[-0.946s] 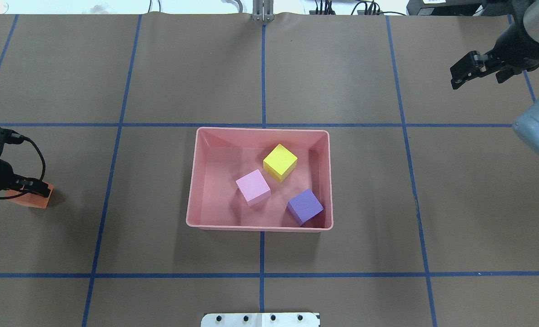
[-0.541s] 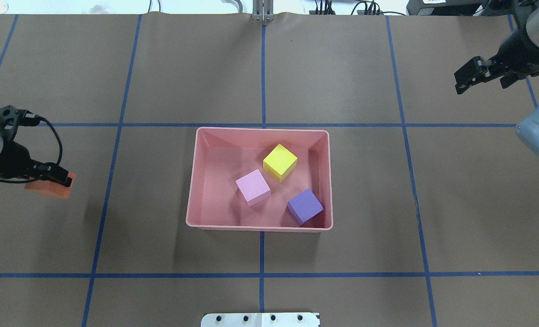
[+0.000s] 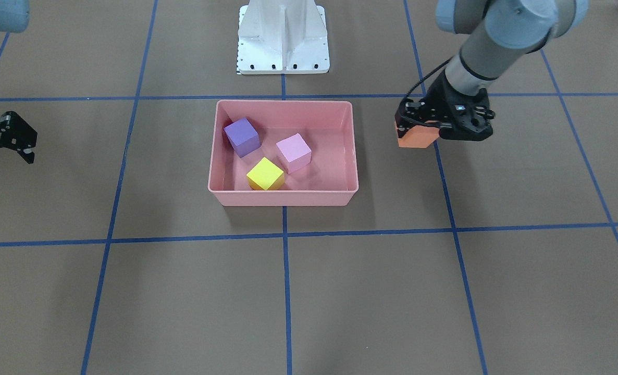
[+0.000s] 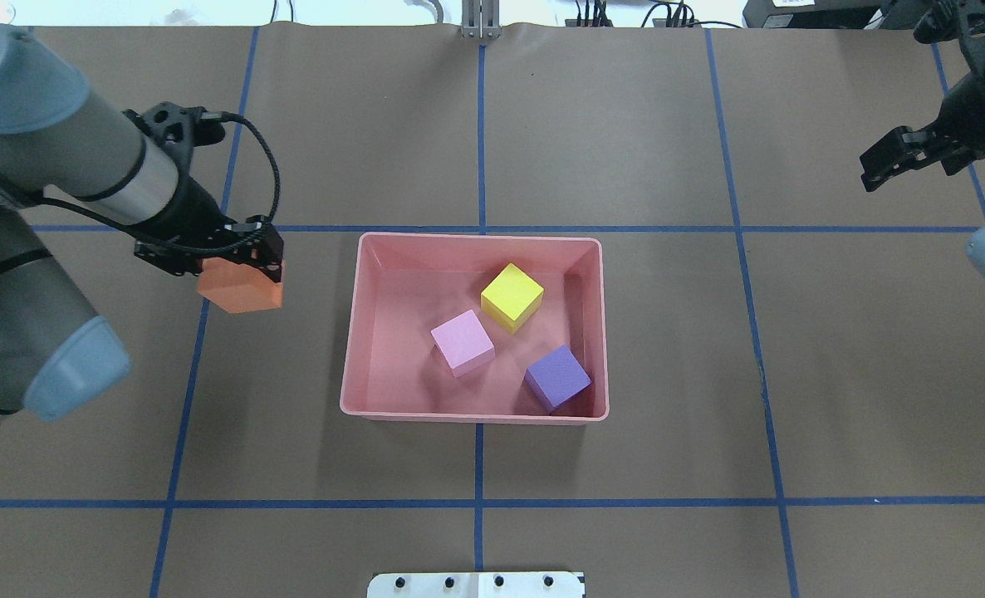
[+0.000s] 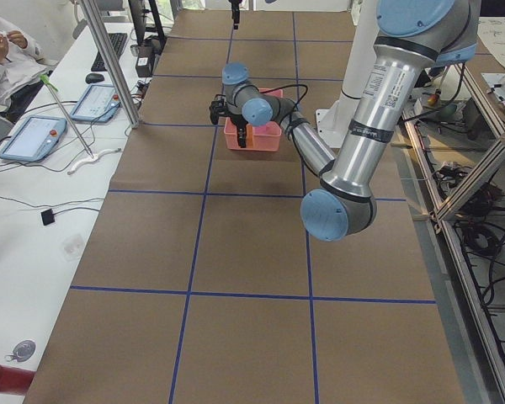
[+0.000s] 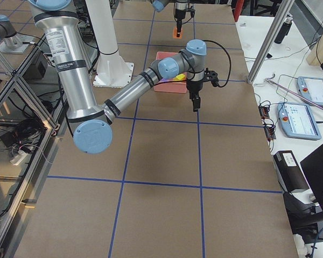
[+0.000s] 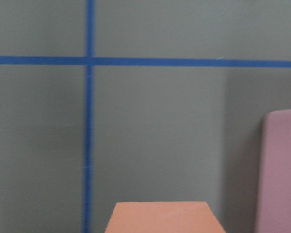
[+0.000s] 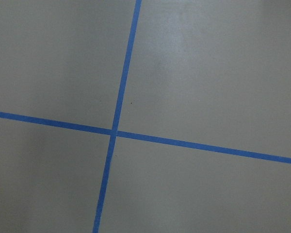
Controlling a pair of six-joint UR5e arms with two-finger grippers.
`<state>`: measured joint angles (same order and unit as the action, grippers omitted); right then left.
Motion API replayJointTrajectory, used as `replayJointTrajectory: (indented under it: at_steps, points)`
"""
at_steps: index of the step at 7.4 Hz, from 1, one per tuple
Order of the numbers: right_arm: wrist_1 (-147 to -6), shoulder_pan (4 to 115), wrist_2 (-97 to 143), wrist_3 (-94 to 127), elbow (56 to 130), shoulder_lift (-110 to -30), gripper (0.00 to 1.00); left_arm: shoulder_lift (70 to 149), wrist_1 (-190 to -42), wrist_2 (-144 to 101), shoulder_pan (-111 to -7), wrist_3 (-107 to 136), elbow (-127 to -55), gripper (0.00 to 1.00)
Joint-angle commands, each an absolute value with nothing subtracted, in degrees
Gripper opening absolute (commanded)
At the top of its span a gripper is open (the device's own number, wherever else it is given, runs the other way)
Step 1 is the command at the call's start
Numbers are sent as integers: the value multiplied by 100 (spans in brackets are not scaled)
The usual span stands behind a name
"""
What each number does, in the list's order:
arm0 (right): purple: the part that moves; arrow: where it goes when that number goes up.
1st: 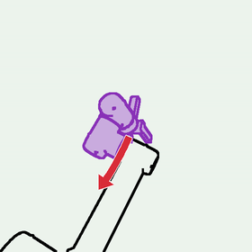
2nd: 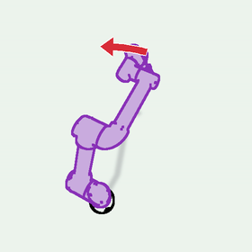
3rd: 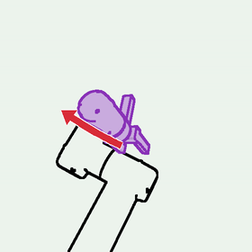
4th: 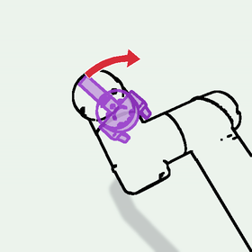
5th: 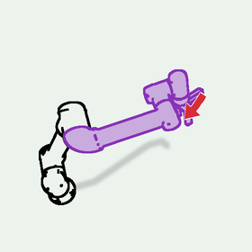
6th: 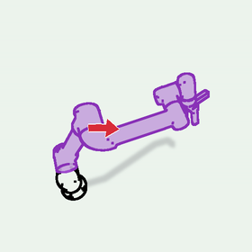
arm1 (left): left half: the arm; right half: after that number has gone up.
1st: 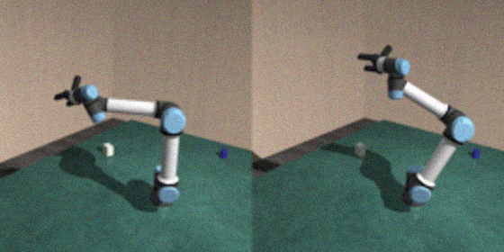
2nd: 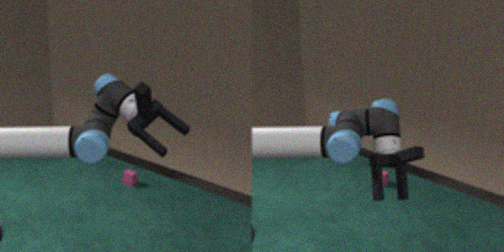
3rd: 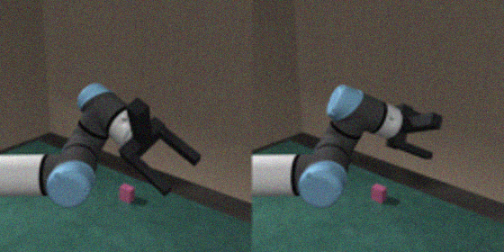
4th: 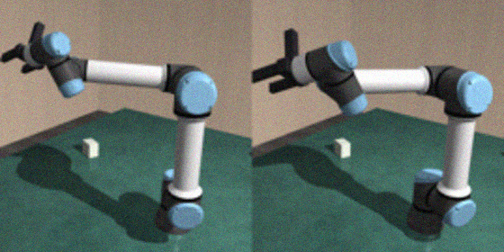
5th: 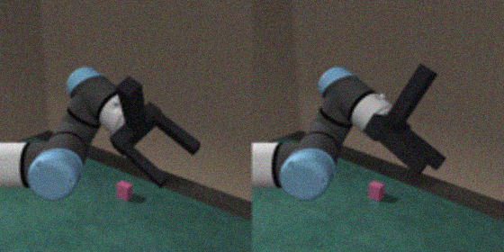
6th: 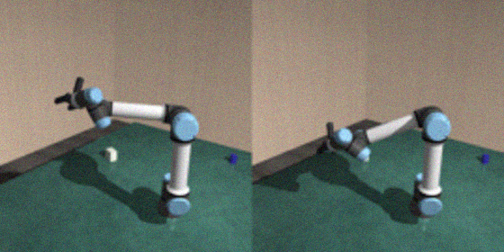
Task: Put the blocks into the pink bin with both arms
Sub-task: 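Carry the orange cube with the left gripper into the bin and release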
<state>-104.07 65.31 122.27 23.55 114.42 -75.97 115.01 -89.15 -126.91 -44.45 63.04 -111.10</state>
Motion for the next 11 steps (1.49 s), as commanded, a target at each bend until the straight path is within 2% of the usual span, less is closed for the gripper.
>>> replayJointTrajectory:
  at_steps: [1, 2, 3, 5, 9, 10, 11]
  points:
    - [-10415, 6653, 12260, 2110, 11373, -7699, 100, 12493, -8807, -12115, -3677, 7195, -10577, 15]
    - [-10406, 6662, 12278, 2101, 11373, -7725, 100, 12663, -8815, -11781, -3361, 7311, -10391, 23]
    - [-10406, 6662, 12278, 2101, 11373, -7734, 100, 12735, -8815, -11699, -3236, 7312, -10354, 37]
    - [-10406, 6662, 12278, 2101, 11373, -7761, 100, 12727, -8815, -11515, -3112, 7313, -10362, 100]
    - [-10415, 6872, 12287, 1724, 11224, -7787, 100, 12403, -8798, -11496, -3243, 7216, -10528, 100]
    - [-10406, 7021, 12400, 1427, 11163, -7926, 100, 12123, -8789, -11548, -3417, 6789, -10712, 100]
    - [-10406, 7310, 12549, 998, 11153, -8128, 100, 11520, -8772, -11549, -3532, 6133, -11114, 100]
